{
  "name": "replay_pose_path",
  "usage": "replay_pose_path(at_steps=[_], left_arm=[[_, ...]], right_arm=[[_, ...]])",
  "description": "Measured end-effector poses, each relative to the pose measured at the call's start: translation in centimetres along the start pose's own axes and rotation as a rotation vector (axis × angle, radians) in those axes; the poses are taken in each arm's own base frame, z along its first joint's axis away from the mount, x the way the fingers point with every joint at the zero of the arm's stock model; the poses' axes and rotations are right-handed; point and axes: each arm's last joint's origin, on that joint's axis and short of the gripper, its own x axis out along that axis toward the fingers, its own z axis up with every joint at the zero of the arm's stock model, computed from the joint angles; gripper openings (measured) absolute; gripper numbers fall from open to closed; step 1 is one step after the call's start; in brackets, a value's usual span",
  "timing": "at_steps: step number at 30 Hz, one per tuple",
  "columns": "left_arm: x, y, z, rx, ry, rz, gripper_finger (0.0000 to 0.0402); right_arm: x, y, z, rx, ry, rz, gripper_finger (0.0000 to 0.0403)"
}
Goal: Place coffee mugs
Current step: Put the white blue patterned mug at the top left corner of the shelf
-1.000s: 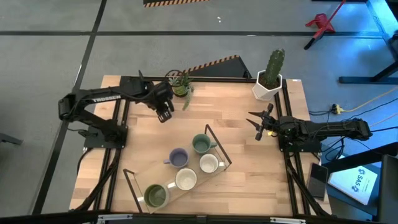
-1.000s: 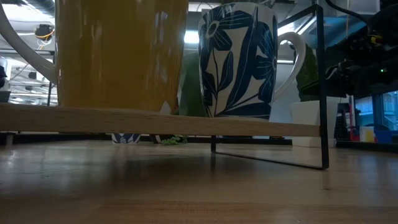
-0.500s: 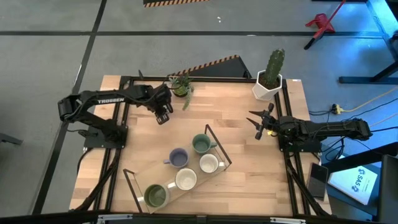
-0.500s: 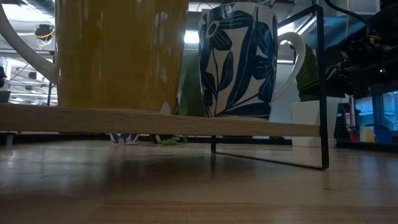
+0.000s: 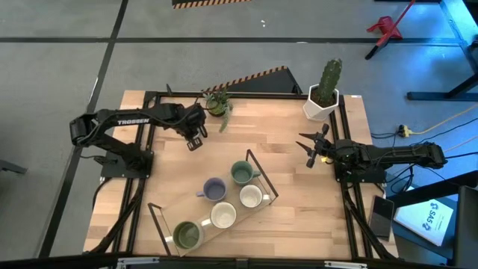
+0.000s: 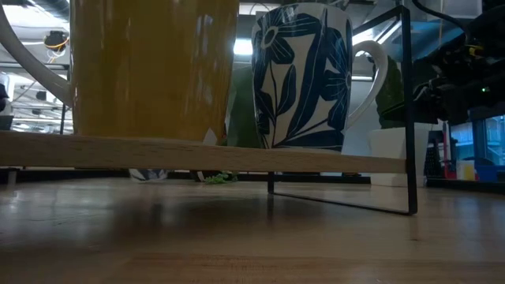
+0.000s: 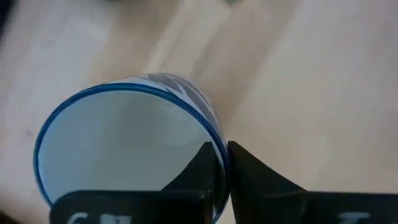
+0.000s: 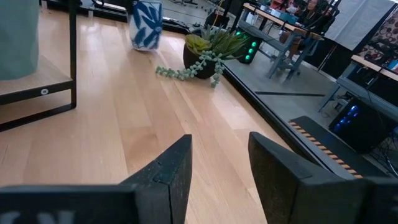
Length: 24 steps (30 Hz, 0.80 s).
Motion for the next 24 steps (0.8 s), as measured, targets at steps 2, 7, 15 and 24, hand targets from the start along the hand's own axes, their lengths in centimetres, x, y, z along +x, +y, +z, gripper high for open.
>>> replay_pose_path(at_steps=[2, 7, 15, 24], left_arm=[[-0.9, -0.5, -0.1, 0.003, 0.021, -0.018, 0.0017], [-4.5, -2.1, 0.9, -0.004, -0.037, -0.015, 0.0017], [-11.4, -5.9, -0.6, -0.059, -0.020, -0.114, 0.0017], [-15.0, -12.5, -4.7, -0.239, -0.003, -0.273, 0.0017]], right_arm=[[0.0, 0.0, 0.0, 0.000, 0.000, 0.000, 0.0143], [0.0, 0.0, 0.0, 0.000, 0.000, 0.000, 0.0143], [0.0, 0.0, 0.0, 0.000, -0.001, 0.002, 0.0143], [0.0, 0.0, 0.0, 0.000, -0.001, 0.003, 0.0143]])
